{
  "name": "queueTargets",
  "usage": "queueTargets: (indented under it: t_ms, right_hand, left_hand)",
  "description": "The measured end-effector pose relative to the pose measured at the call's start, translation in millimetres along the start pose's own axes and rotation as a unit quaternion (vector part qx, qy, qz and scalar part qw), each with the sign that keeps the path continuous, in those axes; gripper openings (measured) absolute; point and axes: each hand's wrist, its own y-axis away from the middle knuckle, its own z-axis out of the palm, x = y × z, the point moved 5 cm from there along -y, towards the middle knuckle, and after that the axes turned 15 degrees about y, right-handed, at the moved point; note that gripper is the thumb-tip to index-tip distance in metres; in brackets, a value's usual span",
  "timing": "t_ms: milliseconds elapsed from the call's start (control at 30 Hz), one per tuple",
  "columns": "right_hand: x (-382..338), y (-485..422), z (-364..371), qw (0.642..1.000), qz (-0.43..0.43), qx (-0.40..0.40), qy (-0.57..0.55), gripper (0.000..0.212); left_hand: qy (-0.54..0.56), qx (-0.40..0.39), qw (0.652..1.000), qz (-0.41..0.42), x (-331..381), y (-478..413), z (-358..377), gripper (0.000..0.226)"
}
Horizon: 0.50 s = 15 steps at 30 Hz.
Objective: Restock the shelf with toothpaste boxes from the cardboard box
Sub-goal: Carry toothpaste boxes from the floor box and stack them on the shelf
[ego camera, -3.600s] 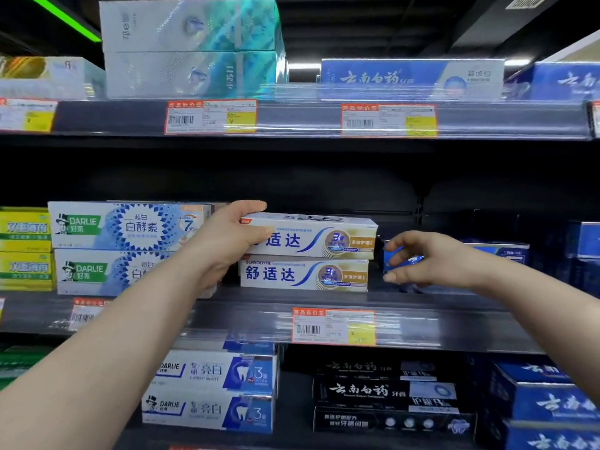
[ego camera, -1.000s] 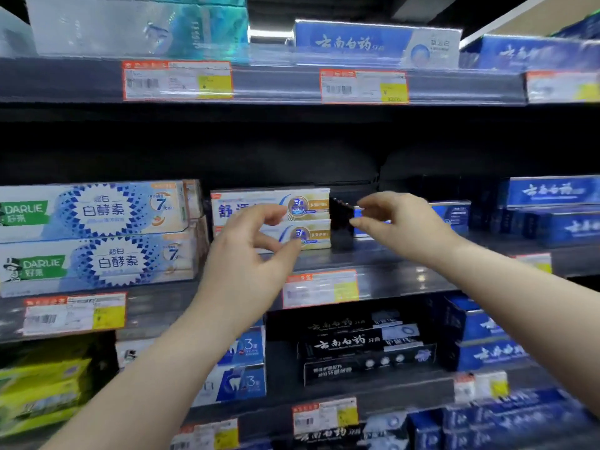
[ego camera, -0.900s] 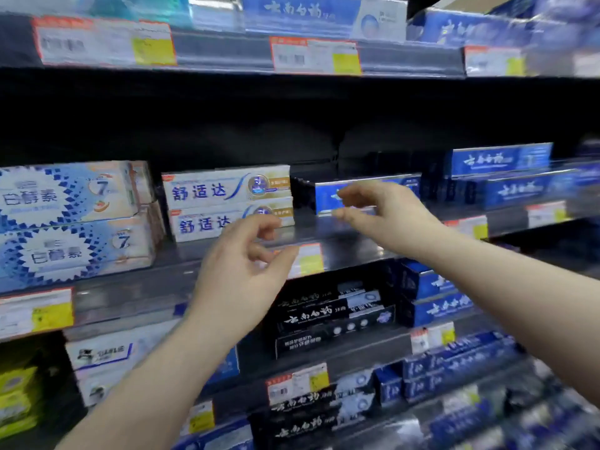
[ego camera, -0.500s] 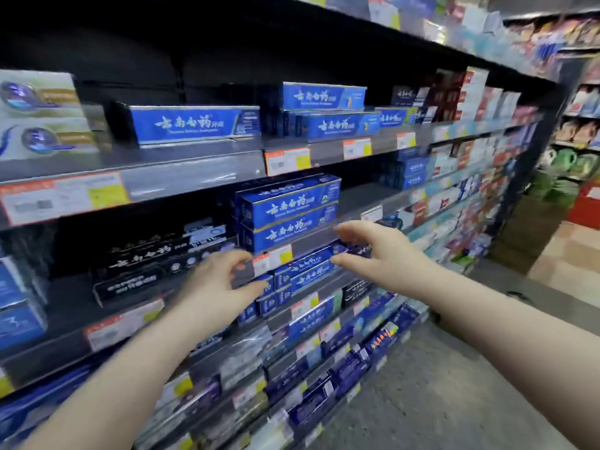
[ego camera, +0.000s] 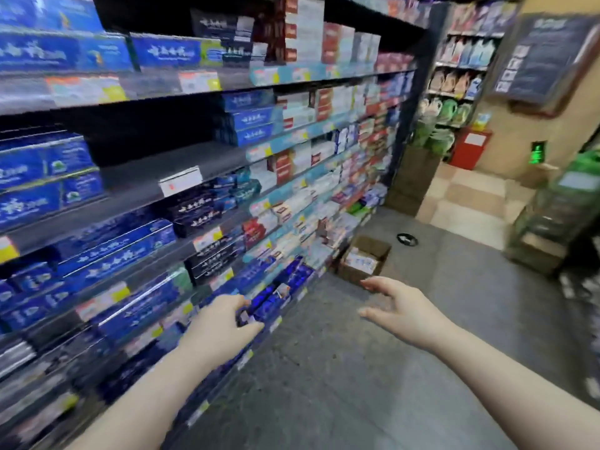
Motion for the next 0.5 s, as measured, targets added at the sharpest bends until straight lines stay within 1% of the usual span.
queueTargets:
  t_ms: [100,300,500]
  right_hand:
    - [56,0,5,0.999,0.037,-0.021,0.003,0.056]
    - [152,-29,14,0.994,0.102,-0.045,-0.002,0.057]
    - [244,-97,9,0.986,0.161,-0.035,-0.009,0.058]
  left_hand:
    - [-0.006,-0.04,0.999,-0.003,25,-30,43,0.049]
    - [0.016,-0.1,0.995,-0.021,57,-106,118,0.054]
    - [-0.008,-0.131,0.991,-0.016,83,-223,177,0.057]
